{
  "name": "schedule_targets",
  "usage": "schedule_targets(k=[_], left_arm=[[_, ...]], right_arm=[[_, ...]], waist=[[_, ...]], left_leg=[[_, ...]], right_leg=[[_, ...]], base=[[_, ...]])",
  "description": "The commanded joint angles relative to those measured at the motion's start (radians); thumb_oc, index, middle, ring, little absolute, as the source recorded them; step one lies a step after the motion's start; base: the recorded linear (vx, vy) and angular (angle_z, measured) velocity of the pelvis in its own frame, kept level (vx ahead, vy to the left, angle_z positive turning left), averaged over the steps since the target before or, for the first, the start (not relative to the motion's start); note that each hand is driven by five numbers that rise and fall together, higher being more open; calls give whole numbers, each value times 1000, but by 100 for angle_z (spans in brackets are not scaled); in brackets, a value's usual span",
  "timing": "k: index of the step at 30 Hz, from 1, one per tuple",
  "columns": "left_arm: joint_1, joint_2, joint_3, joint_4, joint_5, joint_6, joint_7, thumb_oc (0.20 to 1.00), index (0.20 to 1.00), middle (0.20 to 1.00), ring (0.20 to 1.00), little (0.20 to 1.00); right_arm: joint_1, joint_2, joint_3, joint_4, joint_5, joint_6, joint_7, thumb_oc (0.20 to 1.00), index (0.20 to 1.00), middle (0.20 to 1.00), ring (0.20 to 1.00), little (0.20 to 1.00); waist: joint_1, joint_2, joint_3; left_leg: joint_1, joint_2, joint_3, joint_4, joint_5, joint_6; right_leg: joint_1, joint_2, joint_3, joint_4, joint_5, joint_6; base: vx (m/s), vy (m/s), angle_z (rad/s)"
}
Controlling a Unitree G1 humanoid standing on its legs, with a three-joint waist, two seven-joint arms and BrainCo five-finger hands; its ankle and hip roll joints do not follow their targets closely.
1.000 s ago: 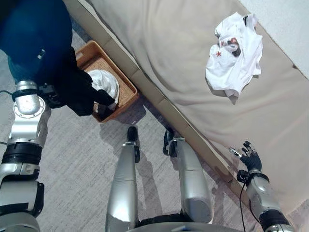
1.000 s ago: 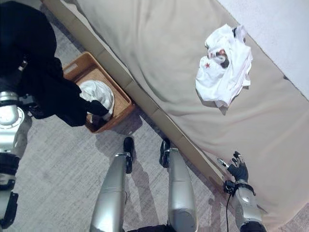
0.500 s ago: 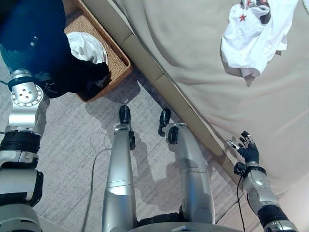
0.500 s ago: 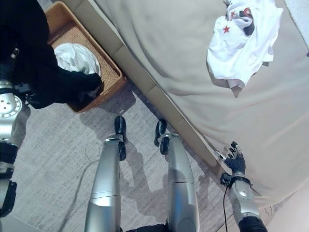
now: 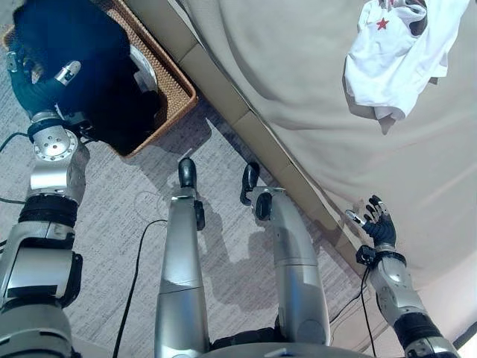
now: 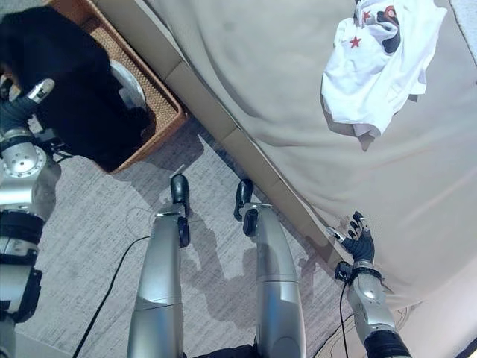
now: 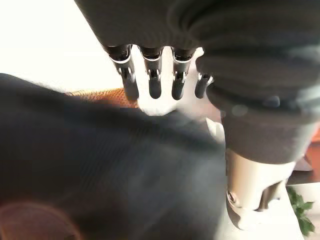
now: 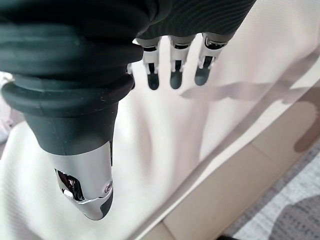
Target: Pick up clothes into the bucket
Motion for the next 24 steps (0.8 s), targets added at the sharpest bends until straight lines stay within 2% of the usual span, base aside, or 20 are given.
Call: schedule_targets(k=[1, 5, 9, 11, 12, 14, 18, 19, 20, 24], left_arm=[[-26, 26, 43, 23, 4, -8, 20, 1000, 1000, 1000, 1000, 1000], [-2, 10, 67, 40, 24, 7, 23, 1000, 1000, 1000, 1000, 1000], [75, -28, 115, 10, 108, 18, 55, 1000, 1000, 1000, 1000, 1000], [143, -61, 150, -58, 168, 8, 88, 1000, 1000, 1000, 1000, 1000], [192, -88, 160, -107, 191, -15, 94, 1000, 1000, 1000, 1000, 1000], [283, -158, 194, -178, 191, -43, 99, 1000, 1000, 1000, 1000, 1000], [413, -253, 179, -227, 235, -84, 36, 1000, 1000, 1000, 1000, 1000], [439, -275, 173, -228, 245, -92, 16, 1000, 1000, 1000, 1000, 1000], [482, -304, 136, -228, 282, -102, -30, 1000, 1000, 1000, 1000, 1000], [548, -351, 74, -210, 336, -99, -91, 1000, 1000, 1000, 1000, 1000]], right_arm=[[-4, -37, -12, -75, 30, -41, -28, 1000, 1000, 1000, 1000, 1000], [-29, -36, -32, -131, 31, -54, -47, 1000, 1000, 1000, 1000, 1000], [-66, -32, -81, -241, 13, -90, -92, 1000, 1000, 1000, 1000, 1000], [-84, -42, -101, -312, -21, -107, -114, 1000, 1000, 1000, 1000, 1000], [-105, -43, -122, -343, -28, -125, -130, 1000, 1000, 1000, 1000, 1000], [-126, -56, -139, -390, -71, -135, -163, 1000, 1000, 1000, 1000, 1000], [-213, -117, -183, -409, -197, -142, -236, 1000, 1000, 1000, 1000, 1000], [-230, -137, -183, -412, -230, -134, -249, 1000, 1000, 1000, 1000, 1000], [-268, -174, -195, -391, -284, -122, -278, 1000, 1000, 1000, 1000, 1000], [-321, -237, -186, -340, -397, -70, -313, 1000, 1000, 1000, 1000, 1000]], waist=[[17, 4, -18], [16, 9, -18], [19, 26, -18], [24, 34, -18], [34, 39, -18], [43, 51, -18], [71, 82, -18], [74, 91, -18], [85, 105, -18], [101, 137, -18]], left_leg=[[94, 25, -8, -8, -97, 13], [117, 25, -3, -44, -85, 10], [162, 27, 10, -91, -69, 7], [191, 25, 15, -115, -61, 5], [210, 23, 18, -133, -54, 3], [264, 22, 28, -174, -45, 4], [383, 15, 43, -263, -19, 2], [419, 11, 44, -296, -4, 2], [461, 6, 56, -348, 41, 3], [560, 2, 53, -426, 71, 0]], right_leg=[[70, -31, 66, -165, 95, 88], [88, -28, 69, -195, 107, 90], [118, -27, 74, -224, 120, 94], [141, -24, 80, -240, 122, 93], [155, -24, 81, -248, 123, 94], [193, -22, 86, -269, 130, 94], [290, -20, 87, -324, 145, 95], [320, -17, 87, -346, 153, 95], [357, -21, 77, -383, 185, 89], [439, -22, 74, -415, 189, 90]], base=[[0, 0, 0], [-7, 11, -5], [-5, 6, -3], [0, 0, 0], [-10, 21, -4], [-5, 14, -7], [2, 8, -7], [-71, -20, -6], [-71, -34, -3], [-6, -39, 5]])
